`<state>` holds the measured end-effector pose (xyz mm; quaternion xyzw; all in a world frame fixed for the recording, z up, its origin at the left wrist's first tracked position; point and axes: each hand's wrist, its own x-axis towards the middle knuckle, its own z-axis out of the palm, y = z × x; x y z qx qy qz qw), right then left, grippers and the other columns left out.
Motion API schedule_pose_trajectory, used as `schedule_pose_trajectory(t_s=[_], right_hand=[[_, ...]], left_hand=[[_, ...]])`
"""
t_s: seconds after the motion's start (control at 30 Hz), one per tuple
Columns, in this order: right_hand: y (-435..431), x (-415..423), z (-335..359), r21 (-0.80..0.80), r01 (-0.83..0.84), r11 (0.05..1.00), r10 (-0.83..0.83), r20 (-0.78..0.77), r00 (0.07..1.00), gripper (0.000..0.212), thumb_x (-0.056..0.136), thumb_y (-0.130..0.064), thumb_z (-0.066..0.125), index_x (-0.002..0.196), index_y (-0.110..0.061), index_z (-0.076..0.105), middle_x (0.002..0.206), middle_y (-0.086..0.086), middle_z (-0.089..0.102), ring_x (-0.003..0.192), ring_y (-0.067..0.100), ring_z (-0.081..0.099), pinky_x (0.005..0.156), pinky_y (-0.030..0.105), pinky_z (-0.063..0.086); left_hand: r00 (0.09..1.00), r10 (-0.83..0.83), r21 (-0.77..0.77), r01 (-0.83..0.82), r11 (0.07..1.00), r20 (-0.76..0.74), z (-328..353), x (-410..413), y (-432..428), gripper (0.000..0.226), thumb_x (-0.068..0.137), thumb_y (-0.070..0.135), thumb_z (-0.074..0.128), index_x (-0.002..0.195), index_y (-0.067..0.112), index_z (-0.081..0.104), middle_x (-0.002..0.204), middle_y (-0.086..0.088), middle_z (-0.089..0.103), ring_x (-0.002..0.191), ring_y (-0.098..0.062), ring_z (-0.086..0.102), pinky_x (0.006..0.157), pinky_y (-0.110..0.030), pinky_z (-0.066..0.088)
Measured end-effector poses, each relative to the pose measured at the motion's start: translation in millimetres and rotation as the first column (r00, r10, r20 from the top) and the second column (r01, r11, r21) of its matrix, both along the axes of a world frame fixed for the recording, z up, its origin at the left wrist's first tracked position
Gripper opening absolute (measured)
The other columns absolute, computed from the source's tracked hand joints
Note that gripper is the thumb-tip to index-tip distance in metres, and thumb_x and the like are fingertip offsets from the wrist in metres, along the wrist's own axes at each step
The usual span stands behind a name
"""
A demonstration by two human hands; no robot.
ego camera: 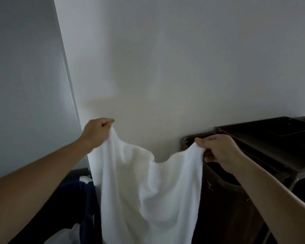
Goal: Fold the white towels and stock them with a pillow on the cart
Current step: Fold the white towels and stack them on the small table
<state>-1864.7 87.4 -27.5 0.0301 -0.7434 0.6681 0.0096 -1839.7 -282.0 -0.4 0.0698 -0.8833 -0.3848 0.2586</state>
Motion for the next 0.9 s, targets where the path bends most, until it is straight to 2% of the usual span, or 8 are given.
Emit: schedule_pose_trajectory(t_s=[0.13,0.17,0.23,0.27,0.37,0.47,0.7,0.9], right_hand=[[-39.7,-3.8,1.6,0.127,0.068,0.990,-0.062,-0.053,0.997,0.022,0.082,-0.018,0.081,0.070,-0.005,0.069,0.065,0.010,0.072,0.051,0.023,0.066,0.052,0.033,0.055],[-44.2,-6.1,2.4,0.148,0.103,0.984,-0.094,-0.063,0.994,0.023,0.082,-0.020,0.081,0.069,-0.005,0.069,0.065,0.010,0.072,0.052,0.025,0.067,0.057,0.039,0.059],[-51.9,-8.3,2.1,0.205,0.138,0.969,-0.122,-0.087,0.989,0.026,0.082,-0.022,0.080,0.065,-0.007,0.068,0.061,0.009,0.071,0.051,0.026,0.066,0.064,0.044,0.060],[-57.3,-7.1,1.3,0.245,0.132,0.961,-0.109,-0.105,0.988,0.028,0.083,-0.023,0.079,0.062,-0.009,0.067,0.058,0.009,0.070,0.049,0.025,0.066,0.063,0.043,0.060],[-80.7,1.7,0.7,0.383,0.120,0.916,-0.053,-0.180,0.982,0.035,0.082,-0.028,0.073,0.054,-0.008,0.066,0.051,0.006,0.067,0.045,0.022,0.064,0.057,0.035,0.058],[-97.6,8.5,4.0,0.443,0.104,0.890,0.003,-0.234,0.972,0.042,0.081,-0.034,0.067,0.049,-0.006,0.064,0.046,0.007,0.064,0.049,0.024,0.065,0.060,0.035,0.057],[-109.4,14.9,5.5,0.131,-0.045,0.990,0.045,0.006,0.999,0.024,0.084,-0.004,0.059,0.063,0.004,0.068,0.055,0.014,0.067,0.051,0.025,0.066,0.077,0.047,0.060],[-104.1,28.9,13.7,-0.160,-0.191,0.968,0.218,0.174,0.960,0.026,0.072,-0.004,0.045,0.083,0.009,0.065,0.069,0.023,0.069,0.056,0.032,0.064,0.055,0.035,0.055]], left_hand=[[0.987,-0.147,0.060,0.143,0.988,0.067,-4.4,-0.1,53.2,0.067,0.101,0.021,0.051,0.158,0.015,0.015,0.082,-0.009,0.060,0.086,-0.024,0.059,0.082,-0.033,0.047],[0.990,-0.131,0.068,0.127,0.990,0.057,-3.0,-0.5,61.1,0.057,0.101,0.022,0.053,0.152,0.011,0.030,0.087,-0.008,0.063,0.093,-0.029,0.061,0.089,-0.037,0.050],[0.994,-0.104,0.056,0.102,0.993,0.041,-0.3,2.6,73.7,0.013,0.099,0.021,0.055,0.106,0.011,0.061,0.091,-0.015,0.064,0.093,-0.037,0.064,0.091,-0.048,0.052],[0.994,-0.108,0.034,0.107,0.994,0.036,0.2,5.5,80.4,0.014,0.098,0.021,0.056,0.089,0.010,0.060,0.088,-0.018,0.065,0.087,-0.037,0.064,0.086,-0.050,0.053],[0.989,-0.135,-0.097,0.141,0.985,0.058,-10.3,10.4,104.7,0.025,0.098,0.025,0.055,0.087,0.003,0.061,0.083,-0.007,0.064,0.079,-0.026,0.059,0.068,-0.034,0.048],[0.991,-0.135,-0.182,0.137,0.974,0.027,-23.9,11.5,126.3,0.030,0.100,0.032,0.053,0.073,0.018,0.051,0.069,0.006,0.056,0.063,-0.010,0.052,0.051,-0.016,0.033],[0.995,-0.103,-0.220,0.100,0.970,0.002,-41.1,13.0,129.9,0.029,0.101,0.033,0.048,0.076,0.019,0.051,0.067,0.007,0.054,0.063,-0.013,0.052,0.053,-0.022,0.034],[0.985,-0.145,-0.250,0.164,0.954,0.092,-53.0,21.9,128.4,0.023,0.097,0.038,0.045,0.085,0.019,0.052,0.074,0.006,0.061,0.066,-0.009,0.057,0.054,-0.023,0.042]])
